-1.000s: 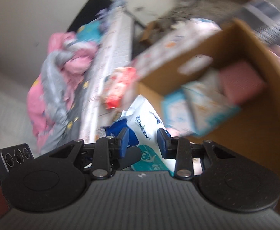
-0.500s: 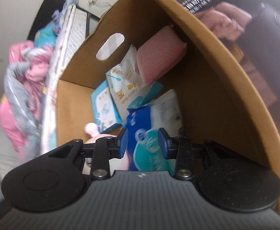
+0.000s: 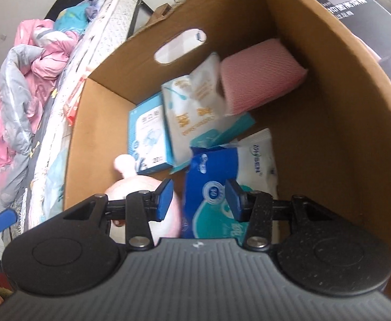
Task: Organize soft objects
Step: 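Carry the wet-wipe pack into the cardboard box and open the right tool, then move the right tool to the blue towel and grasp its edge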
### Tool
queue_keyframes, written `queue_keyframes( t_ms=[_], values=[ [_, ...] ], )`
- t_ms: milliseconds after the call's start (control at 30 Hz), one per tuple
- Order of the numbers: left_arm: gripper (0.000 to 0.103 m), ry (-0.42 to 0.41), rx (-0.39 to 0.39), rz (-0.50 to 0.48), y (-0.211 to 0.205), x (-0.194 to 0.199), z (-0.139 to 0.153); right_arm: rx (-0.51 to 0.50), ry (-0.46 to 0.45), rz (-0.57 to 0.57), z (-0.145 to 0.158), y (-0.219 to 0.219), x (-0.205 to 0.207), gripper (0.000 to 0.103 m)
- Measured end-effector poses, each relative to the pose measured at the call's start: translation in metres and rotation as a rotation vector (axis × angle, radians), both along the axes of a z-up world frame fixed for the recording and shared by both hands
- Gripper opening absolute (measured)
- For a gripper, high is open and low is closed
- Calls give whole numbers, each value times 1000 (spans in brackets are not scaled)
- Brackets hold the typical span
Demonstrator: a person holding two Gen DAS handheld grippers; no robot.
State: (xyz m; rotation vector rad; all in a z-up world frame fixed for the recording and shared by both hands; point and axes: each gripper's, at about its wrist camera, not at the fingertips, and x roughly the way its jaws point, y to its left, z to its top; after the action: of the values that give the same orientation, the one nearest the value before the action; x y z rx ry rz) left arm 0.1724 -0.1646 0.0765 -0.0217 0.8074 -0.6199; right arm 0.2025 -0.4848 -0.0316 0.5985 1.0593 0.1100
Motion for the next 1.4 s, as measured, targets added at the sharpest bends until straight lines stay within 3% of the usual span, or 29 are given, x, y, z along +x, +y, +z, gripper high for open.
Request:
queue_keyframes(
  t_ms=[67, 133, 200, 267, 367, 667, 767, 933, 1000, 1167, 1267, 1400],
  values=[
    [86, -5, -1, 42, 22, -8, -1, -108, -16, -23, 8, 2, 0, 43],
    [87, -8, -3, 82, 45, -15, -4, -236, -16, -24, 12, 6, 0, 48],
    [88, -7, 7, 127, 67, -22, -9, -301, 14, -19, 7, 11, 2, 58],
    [88, -2, 18, 168, 86, -28, -14, -298, 46, -5, -3, 11, 4, 59],
    [88, 23, 25, 231, 114, -37, -26, -196, 60, -10, -15, 8, 3, 61],
    [88, 62, 68, 350, 167, -65, -53, -199, 10, -30, -15, 19, 4, 61],
    [88, 41, 100, 372, 178, -75, -54, -239, -15, -63, -4, 20, 0, 63],
    [88, 17, 143, 409, 194, -86, -56, -339, -154, -84, 40, 33, -20, 65],
    [88, 13, 161, 427, 202, -90, -59, -306, -220, -79, 62, 44, -31, 65],
    [87, 0, 215, 449, 213, -99, -70, -54, -319, 60, 94, 94, -53, 65],
    [82, 6, 195, 452, 221, -101, -76, 99, -301, 205, 90, 143, -57, 63],
    [64, -1, 202, 470, 232, -100, -85, 262, -191, 387, 58, 218, -50, 48]
  ],
)
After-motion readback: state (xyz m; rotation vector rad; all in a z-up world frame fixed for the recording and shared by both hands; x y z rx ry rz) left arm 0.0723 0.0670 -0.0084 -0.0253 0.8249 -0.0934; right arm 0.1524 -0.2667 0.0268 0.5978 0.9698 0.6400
